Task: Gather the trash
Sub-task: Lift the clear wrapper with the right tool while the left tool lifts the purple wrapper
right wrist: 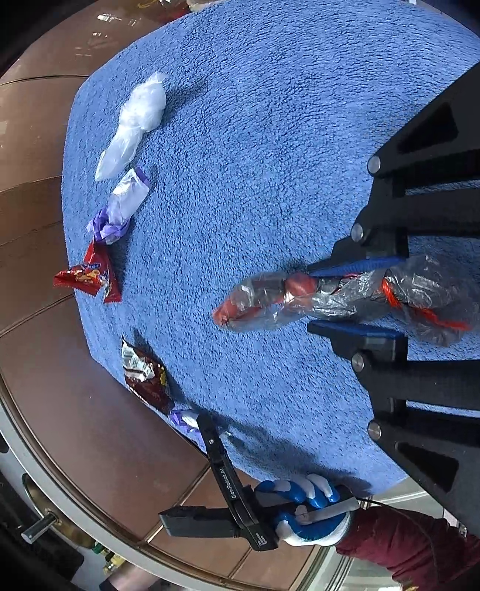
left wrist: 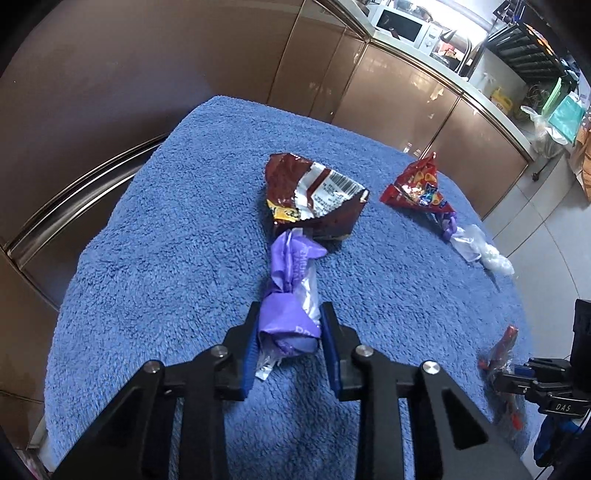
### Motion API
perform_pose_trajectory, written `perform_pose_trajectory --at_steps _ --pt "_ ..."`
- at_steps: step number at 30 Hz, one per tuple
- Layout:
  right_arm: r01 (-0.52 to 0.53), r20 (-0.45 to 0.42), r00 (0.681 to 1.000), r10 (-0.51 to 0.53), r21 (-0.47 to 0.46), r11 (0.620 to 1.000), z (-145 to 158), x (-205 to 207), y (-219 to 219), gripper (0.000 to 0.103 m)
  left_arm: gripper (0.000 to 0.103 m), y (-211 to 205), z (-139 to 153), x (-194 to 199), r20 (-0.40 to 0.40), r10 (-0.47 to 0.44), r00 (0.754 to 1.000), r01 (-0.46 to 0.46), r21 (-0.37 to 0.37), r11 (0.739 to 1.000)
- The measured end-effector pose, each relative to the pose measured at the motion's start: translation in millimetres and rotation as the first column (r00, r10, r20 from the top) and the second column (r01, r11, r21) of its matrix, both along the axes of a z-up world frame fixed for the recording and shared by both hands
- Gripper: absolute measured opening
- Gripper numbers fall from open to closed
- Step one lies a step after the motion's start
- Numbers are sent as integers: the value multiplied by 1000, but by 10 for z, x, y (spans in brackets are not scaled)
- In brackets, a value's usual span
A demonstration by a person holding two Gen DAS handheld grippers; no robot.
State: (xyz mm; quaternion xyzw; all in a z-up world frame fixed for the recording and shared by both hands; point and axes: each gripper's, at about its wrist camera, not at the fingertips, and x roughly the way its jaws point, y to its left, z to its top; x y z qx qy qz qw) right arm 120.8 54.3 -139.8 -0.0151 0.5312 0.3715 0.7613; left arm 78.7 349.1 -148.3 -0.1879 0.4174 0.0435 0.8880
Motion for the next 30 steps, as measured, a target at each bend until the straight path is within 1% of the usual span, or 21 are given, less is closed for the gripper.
perform_pose_trajectory --at_steps 8,15,20,30 --pt "1 60 998 -5 61 998 251 -96 -110 20 28 -143 242 -218 43 -8 999 7 16 1000" --pt "20 100 994 -32 118 993 448 -229 -315 20 28 -379 470 -475 77 -42 996 39 37 999" --pt "29 130 990 -50 157 987 599 -369 -475 20 28 -507 606 -640 98 -52 994 48 45 998" --pt "41 188 978 -87 233 972 853 -520 -729 20 28 -792 889 -911 141 -73 987 64 65 996"
